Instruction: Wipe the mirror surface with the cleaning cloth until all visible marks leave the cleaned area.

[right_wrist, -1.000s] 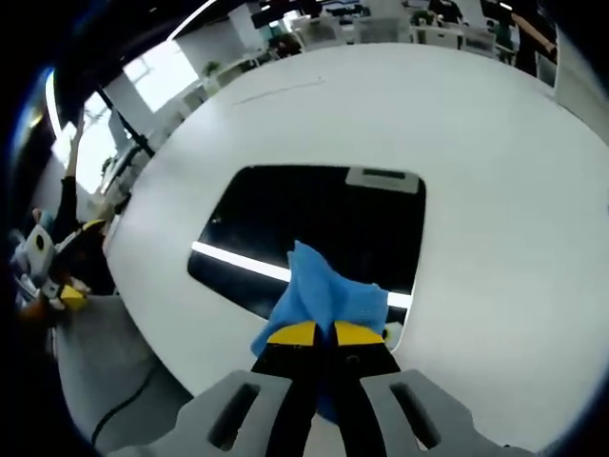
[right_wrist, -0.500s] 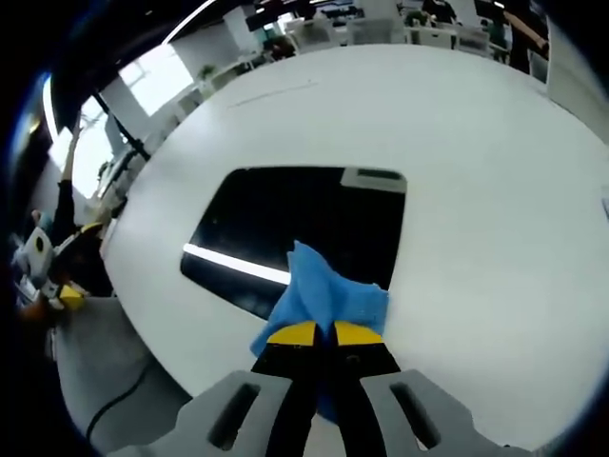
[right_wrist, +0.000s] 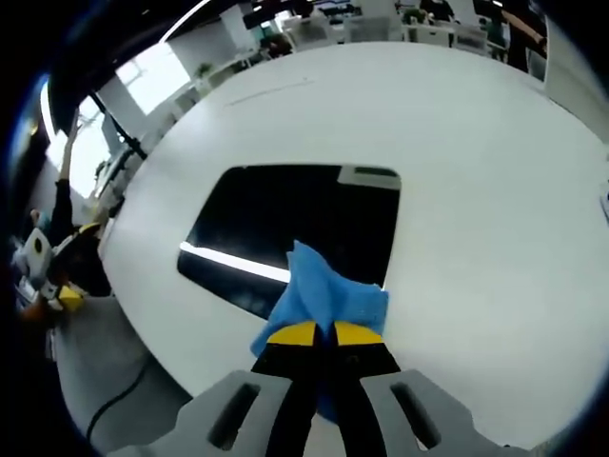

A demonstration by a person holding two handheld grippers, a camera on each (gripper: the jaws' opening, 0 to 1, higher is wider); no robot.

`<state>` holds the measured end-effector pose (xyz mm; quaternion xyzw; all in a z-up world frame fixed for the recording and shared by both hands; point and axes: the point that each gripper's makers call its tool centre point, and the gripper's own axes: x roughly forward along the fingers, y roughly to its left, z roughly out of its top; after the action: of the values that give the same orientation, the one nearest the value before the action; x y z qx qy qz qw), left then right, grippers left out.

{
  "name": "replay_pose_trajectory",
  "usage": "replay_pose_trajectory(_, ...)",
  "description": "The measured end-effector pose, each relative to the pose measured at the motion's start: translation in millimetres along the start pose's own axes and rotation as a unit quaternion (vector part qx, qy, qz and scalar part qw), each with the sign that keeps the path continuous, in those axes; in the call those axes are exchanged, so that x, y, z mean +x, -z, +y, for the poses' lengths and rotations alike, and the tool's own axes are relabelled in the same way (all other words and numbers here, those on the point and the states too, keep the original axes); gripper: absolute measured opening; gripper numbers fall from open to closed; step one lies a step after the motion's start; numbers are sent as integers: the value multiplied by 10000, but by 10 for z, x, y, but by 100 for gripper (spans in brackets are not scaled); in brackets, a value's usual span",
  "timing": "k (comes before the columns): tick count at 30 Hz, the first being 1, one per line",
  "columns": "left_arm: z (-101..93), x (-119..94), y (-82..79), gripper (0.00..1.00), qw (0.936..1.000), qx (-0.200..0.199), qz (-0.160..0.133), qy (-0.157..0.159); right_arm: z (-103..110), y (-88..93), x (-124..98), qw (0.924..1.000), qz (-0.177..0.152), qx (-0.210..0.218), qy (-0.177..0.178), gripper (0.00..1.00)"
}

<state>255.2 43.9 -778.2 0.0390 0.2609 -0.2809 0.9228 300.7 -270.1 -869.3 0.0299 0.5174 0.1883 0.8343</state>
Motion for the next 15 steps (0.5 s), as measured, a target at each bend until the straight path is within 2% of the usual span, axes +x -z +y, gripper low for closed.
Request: replay_pose_trajectory(15, -4, -1, -5, 99, 10000, -11, -7, 15, -12, -42, 14, 10000, 36, -32, 54, 0)
